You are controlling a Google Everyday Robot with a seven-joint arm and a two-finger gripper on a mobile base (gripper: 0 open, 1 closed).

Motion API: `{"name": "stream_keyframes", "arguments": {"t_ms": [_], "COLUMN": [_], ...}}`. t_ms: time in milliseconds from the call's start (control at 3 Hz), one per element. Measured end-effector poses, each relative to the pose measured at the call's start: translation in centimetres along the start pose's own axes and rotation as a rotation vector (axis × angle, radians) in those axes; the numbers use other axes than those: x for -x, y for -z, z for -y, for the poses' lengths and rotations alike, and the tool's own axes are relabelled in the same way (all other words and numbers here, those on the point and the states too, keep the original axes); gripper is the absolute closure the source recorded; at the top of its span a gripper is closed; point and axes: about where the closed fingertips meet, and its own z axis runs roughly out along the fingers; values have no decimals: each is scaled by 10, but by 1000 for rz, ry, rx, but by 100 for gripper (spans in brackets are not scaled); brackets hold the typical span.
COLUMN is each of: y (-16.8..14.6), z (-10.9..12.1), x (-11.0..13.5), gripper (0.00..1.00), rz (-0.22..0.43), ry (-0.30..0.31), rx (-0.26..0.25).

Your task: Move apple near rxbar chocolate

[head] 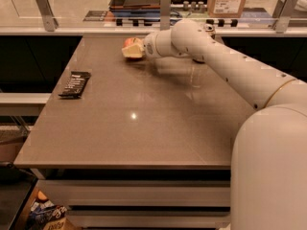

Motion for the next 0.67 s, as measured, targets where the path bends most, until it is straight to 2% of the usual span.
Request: {"name": "stream_keyframes", "arguments": {"t_ms": [333,667], "y": [7,30], "z": [-7,-20], "x": [7,17], "gripper": [100,100], "rz": [-28,-59], "ry": [9,23], "rx": [37,64]}}
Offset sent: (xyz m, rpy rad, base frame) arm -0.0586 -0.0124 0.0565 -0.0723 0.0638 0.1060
